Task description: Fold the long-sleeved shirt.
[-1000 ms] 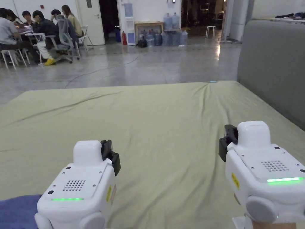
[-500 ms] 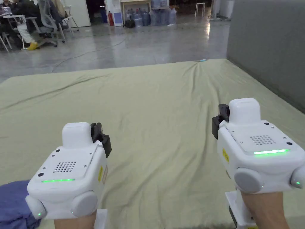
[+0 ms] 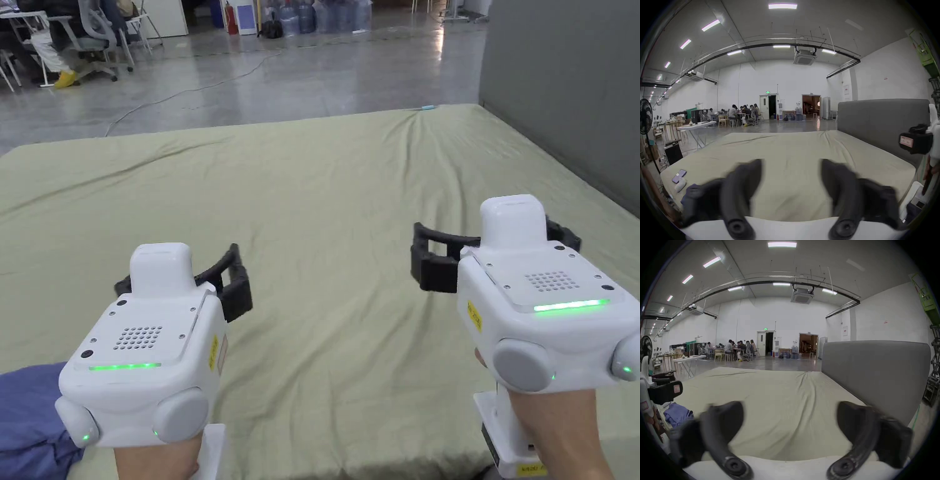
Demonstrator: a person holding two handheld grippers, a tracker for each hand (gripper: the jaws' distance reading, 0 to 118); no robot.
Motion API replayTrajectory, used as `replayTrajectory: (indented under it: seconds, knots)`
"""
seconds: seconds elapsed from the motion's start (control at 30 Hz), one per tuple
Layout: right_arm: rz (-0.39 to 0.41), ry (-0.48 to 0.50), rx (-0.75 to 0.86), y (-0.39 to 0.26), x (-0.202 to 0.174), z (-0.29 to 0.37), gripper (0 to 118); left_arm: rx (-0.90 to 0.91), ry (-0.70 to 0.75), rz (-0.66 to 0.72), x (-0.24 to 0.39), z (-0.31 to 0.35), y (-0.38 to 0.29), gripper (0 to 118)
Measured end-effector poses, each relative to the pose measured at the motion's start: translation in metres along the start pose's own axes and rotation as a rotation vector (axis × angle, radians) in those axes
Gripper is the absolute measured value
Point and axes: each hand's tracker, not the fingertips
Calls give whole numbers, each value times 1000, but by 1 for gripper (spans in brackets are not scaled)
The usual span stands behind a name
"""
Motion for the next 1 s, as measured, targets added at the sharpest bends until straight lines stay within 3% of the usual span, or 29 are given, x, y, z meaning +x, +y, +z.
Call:
replayTrajectory:
  seconds: [0.03,0.07,0.13,1.0]
  knots:
    - [0,-10,21,-1,0,2,118,-2,5,-3,-1,0,0,98]
    - [4,-13,43,-1,-1,4,118,0,5,-5,-1,1,-1,108]
    - [7,-6,33,0,-1,3,118,30,10,-18,-1,3,-3,117]
    - [2,-34,43,0,-3,3,118,15,-18,1,-4,5,2,117]
